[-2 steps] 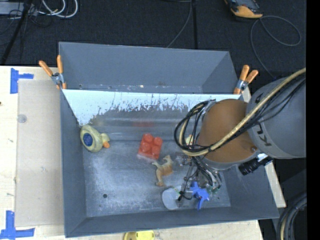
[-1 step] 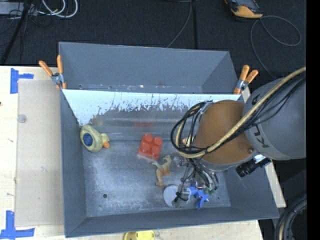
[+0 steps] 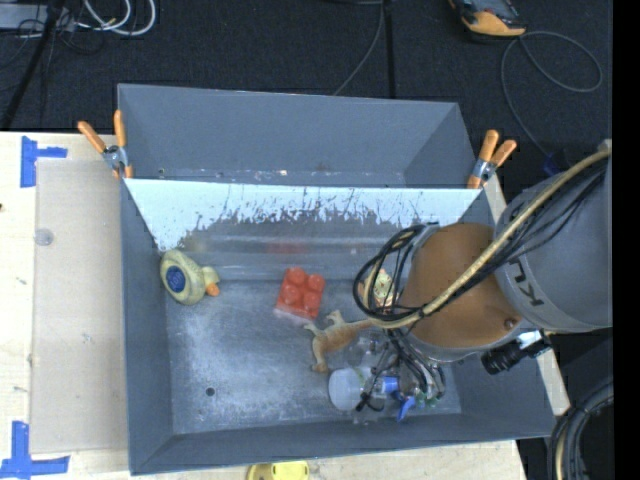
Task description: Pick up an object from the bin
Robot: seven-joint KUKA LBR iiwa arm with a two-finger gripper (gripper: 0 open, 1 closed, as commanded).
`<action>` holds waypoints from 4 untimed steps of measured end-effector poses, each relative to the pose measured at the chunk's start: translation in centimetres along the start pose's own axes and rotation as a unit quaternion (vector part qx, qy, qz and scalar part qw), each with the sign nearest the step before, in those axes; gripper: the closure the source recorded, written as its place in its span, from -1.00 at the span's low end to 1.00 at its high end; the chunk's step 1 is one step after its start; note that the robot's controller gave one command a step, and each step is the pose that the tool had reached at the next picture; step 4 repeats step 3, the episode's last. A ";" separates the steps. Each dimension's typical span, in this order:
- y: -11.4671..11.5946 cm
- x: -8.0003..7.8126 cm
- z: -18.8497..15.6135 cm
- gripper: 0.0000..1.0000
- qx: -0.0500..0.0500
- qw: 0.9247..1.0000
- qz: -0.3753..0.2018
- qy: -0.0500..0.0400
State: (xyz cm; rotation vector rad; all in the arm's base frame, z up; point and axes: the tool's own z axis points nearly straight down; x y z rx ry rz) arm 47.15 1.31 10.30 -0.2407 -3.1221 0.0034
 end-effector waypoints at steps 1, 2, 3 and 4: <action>0.0 0.0 0.0 1.00 0.000 1.000 0.000 0.000; 0.3 -0.2 -3.5 1.00 0.000 1.000 -0.005 0.003; 0.3 -0.5 -7.4 1.00 0.000 1.000 -0.017 0.002; 0.3 -0.5 -7.4 1.00 0.000 1.000 -0.017 0.002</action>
Offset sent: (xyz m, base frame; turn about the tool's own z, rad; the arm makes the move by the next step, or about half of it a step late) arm 0.0068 0.0040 0.0574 -0.0204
